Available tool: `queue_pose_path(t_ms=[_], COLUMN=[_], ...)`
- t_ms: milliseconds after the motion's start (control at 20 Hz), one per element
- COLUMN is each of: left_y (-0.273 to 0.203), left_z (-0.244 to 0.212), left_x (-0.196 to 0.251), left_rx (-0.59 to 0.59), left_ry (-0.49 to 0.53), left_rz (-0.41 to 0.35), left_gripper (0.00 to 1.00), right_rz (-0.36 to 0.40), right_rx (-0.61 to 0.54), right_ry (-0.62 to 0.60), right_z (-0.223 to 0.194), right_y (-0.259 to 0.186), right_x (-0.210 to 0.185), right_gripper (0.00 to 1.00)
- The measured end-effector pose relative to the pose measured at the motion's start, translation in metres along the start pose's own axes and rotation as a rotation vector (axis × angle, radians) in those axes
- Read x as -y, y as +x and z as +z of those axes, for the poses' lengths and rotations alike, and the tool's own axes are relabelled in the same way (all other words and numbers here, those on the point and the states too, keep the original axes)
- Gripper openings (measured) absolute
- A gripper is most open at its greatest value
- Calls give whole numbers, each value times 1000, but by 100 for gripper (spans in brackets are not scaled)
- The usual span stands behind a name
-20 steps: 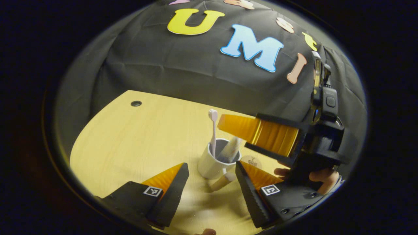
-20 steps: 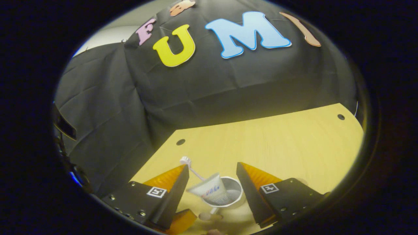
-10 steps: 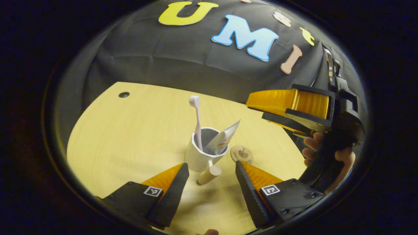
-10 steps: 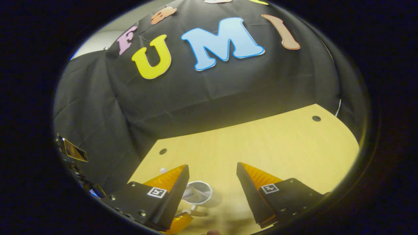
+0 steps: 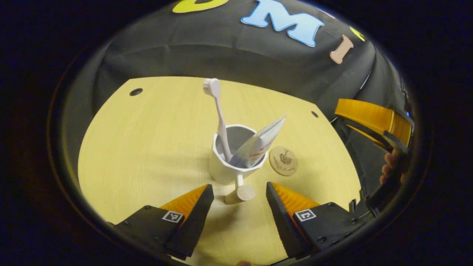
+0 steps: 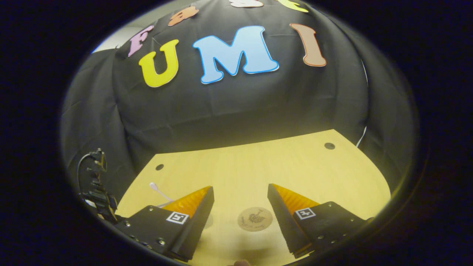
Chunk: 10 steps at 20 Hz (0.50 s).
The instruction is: Put the toothbrush and toothpaste on the desktop into the cup, then pick up the cup and place it on the coaster on the desktop.
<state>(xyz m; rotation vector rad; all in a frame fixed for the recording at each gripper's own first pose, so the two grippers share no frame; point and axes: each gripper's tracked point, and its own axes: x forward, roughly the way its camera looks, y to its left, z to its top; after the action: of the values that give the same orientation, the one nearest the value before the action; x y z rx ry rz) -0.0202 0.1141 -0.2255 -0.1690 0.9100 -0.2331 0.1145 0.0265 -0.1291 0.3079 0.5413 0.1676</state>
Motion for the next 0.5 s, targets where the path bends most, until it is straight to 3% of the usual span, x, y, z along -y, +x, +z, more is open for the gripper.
queue_pose_path(t_ms=[200, 300, 350, 400, 450, 500], left_y=[16, 22, 25, 29, 34, 37], left_z=[-1, 0, 0, -3, -6, -9], left_x=[1, 0, -3, -6, -10, -13], left_rx=[-75, -105, -118, -135, -151, -169], left_ry=[28, 24, 20, 16, 11, 8], left_rz=[32, 48, 55, 69, 83, 97], left_gripper=[97, 93, 97, 93, 97, 93], right_rz=[-3, -14, -22, -30, -39, -41], right_rx=[-13, -24, -28, -27, -24, -22], right_ry=[-24, -57, -71, -82, -88, -87], right_z=[-3, -7, -8, -8, -7, -6], right_y=[-5, -5, -6, -6, -7, -8], right_x=[10, 18, 22, 26, 30, 32], right_gripper=[89, 89, 89, 89, 89, 89])
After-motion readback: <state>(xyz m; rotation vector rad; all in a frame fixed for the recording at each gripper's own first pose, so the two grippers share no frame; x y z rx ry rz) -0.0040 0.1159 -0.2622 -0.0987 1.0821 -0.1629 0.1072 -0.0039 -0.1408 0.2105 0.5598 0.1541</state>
